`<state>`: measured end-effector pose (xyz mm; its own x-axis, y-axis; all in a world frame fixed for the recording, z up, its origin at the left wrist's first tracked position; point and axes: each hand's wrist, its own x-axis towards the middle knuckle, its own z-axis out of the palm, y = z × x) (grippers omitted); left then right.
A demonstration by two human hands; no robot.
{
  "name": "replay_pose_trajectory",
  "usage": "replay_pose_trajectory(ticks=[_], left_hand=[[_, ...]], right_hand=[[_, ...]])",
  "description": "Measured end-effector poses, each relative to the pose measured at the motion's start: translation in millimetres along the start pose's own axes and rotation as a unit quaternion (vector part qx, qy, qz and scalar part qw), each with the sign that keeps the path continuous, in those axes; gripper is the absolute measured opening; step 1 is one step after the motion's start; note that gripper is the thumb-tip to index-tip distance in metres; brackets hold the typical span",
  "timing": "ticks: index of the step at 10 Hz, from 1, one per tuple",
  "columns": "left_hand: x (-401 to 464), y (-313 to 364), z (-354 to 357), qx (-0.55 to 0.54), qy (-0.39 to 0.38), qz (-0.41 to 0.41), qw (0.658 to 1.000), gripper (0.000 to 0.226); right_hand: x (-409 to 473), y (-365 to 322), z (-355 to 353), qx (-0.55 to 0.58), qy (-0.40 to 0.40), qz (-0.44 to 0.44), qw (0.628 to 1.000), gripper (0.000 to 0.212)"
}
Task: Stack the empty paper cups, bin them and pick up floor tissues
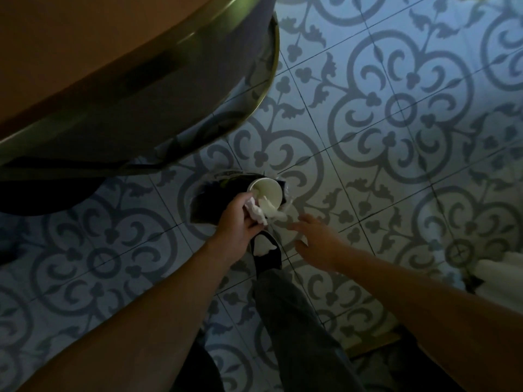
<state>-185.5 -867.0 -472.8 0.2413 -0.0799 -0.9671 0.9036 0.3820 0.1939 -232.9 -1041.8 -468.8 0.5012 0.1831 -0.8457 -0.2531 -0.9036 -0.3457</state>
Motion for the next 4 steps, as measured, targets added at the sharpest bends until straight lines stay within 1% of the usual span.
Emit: replay_pose_trajectory(ticks=[1,2,3,4], left_hand=[[-1.4,-0.1,4.1,-0.005,-0.009,0.010,1.000,0.034],[-5.4,-0.6,1.1,0.002,-0.003,0.007,1.000,0.028],[-6.7,-2.8,-11.3,0.024,0.003,0.010,1.000,0.030],[-17.3,-8.2,-30.7,0.054,0.024,0.003,0.998,0.035]], right_hand=[[-11.9,20.2,8.7,-0.002,-0.037,0.030,0.999,0.047],[-27.3,35.3,15.9,-0.004,-0.052,0.052,0.997,0.045],[-38.3,45.0,22.7,0.006,-0.062,0.088,0.994,0.042],[-43.7,45.6,26.7,0.045,-0.052,0.116,0.991,0.038]])
